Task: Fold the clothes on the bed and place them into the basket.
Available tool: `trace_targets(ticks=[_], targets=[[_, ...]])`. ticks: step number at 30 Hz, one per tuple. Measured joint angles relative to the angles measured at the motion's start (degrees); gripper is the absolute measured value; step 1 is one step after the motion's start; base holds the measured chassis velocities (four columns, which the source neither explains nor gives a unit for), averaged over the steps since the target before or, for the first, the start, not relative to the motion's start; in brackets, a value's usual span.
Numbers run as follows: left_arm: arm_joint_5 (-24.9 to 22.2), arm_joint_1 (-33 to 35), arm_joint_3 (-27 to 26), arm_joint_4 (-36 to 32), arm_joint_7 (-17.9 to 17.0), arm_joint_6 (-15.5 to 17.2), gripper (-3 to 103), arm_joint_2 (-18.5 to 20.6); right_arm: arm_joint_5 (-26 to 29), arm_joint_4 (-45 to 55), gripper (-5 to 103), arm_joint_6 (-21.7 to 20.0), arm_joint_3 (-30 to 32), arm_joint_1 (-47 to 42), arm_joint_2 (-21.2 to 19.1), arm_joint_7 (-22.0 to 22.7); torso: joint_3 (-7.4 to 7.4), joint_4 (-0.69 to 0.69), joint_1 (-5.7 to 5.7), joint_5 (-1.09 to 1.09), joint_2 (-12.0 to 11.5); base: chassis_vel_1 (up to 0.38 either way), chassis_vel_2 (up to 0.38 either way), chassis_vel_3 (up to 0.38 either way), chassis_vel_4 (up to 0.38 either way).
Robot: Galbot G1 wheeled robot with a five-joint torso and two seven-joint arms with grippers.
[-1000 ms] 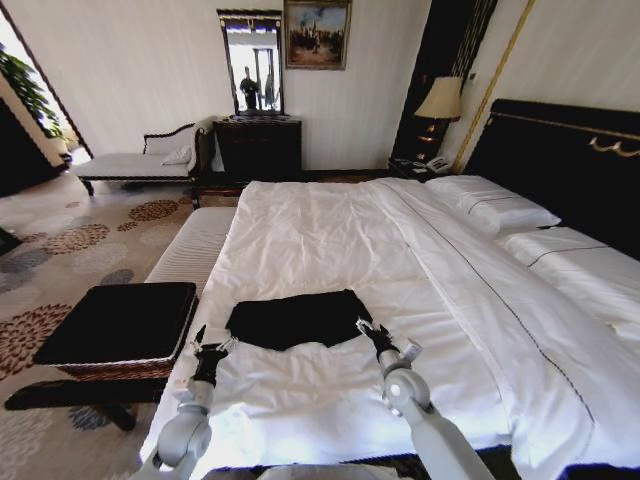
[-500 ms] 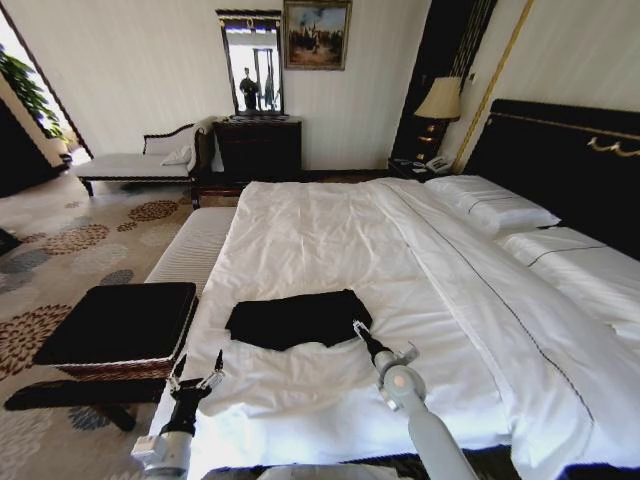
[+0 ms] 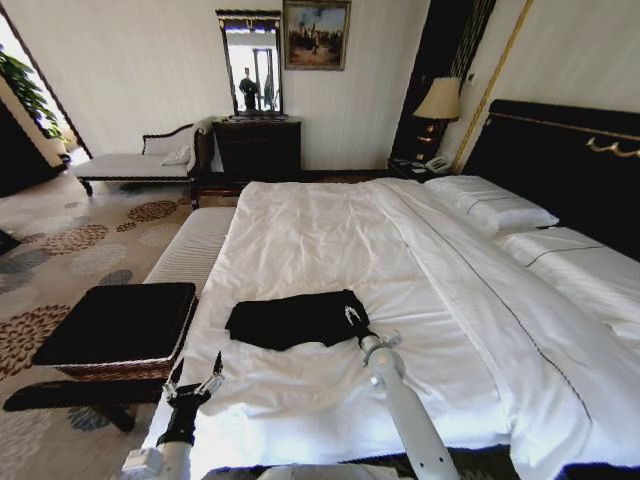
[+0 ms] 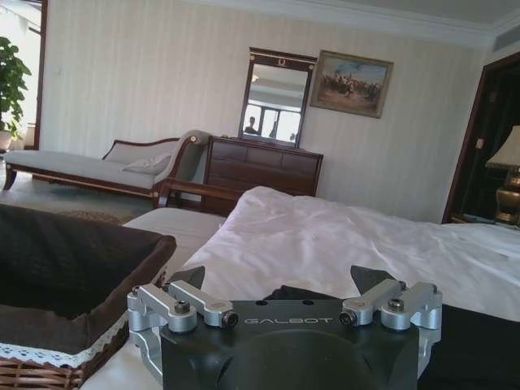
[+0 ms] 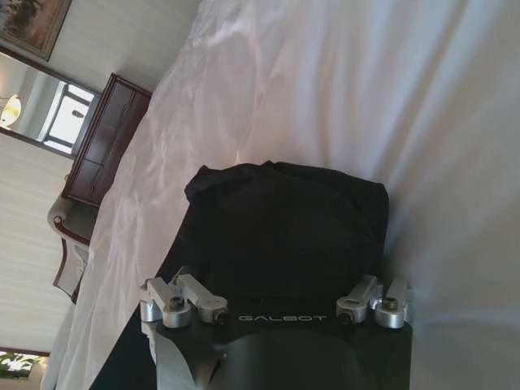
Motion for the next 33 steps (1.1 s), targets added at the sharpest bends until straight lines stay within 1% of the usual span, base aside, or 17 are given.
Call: trace_targets(ticks=[3,5,9,10,11,12,15,17,21,23,33], targets=[[0.01,0.14,-0.45,-0.14,-0.29,0.07,100,0.12,-0.53,-0.57,70,0.31,0.10,0.08,0.19,-0.55,0.00,0.01,0.00,0.01,0.00,0.000,0.000,0.000,0.000],[-0.03,0.21,-0.48,-0.22,-0.33,0.08,100,0.12,-0.58,-0.59,70,0.35,0.16,0.07,0.17,-0.65,0.01,0.01,0.00,0.02,0.00,0.000,0.000,0.000,0.000],[-0.09,0.27,-0.39,-0.36,-0.42,0.12,100,0.02,-0.68,-0.60,48,0.38,0.34,0.05,-0.03,-0.90,0.01,0.03,0.00,0.03,-0.01,0.000,0.000,0.000,0.000],[-0.09,0.27,-0.39,-0.36,-0.42,0.12,100,0.02,-0.68,-0.60,48,0.38,0.34,0.05,-0.03,-0.90,0.01,0.03,0.00,0.03,-0.01,0.000,0.000,0.000,0.000],[-0.08,0.27,-0.31,-0.46,-0.44,0.14,100,0.00,-0.72,-0.60,43,0.41,0.38,0.05,-0.08,-0.98,0.01,0.03,0.01,0.03,-0.01,0.000,0.000,0.000,0.000],[-0.06,0.27,-0.29,-0.57,-0.45,0.15,100,0.00,-0.73,-0.59,43,0.44,0.41,0.05,-0.13,-1.05,0.01,0.03,0.01,0.03,-0.01,0.000,0.000,0.000,0.000],[-0.06,0.43,-0.37,-0.73,-0.50,0.15,100,-0.01,-0.88,-0.43,27,0.64,0.45,0.04,-0.14,-1.28,0.01,0.03,0.01,0.03,-0.01,0.000,0.000,0.000,0.000],[-0.06,0.47,-0.41,-0.74,-0.51,0.15,100,-0.02,-0.89,-0.41,27,0.75,0.45,0.02,-0.13,-1.40,0.01,0.03,0.01,0.03,-0.02,0.000,0.000,0.000,0.000],[0.12,0.65,-0.48,-0.56,-0.54,0.07,100,-0.36,-0.75,0.40,5,1.07,0.39,-0.28,-0.08,-2.29,0.01,0.01,0.01,0.02,-0.01,0.000,0.000,0.000,0.000],[0.26,0.65,-0.48,-0.44,-0.54,0.02,100,-0.48,-0.84,0.51,4,1.07,0.33,-0.32,-0.06,-2.36,0.01,0.01,0.01,0.01,-0.02,0.000,0.000,0.000,0.000],[0.66,0.86,-0.35,-0.06,-0.54,-0.44,100,-1.49,-1.54,3.04,4,1.26,0.01,-1.22,-0.57,-2.08,0.01,0.01,0.01,0.02,-0.01,0.000,0.000,0.000,0.000]])
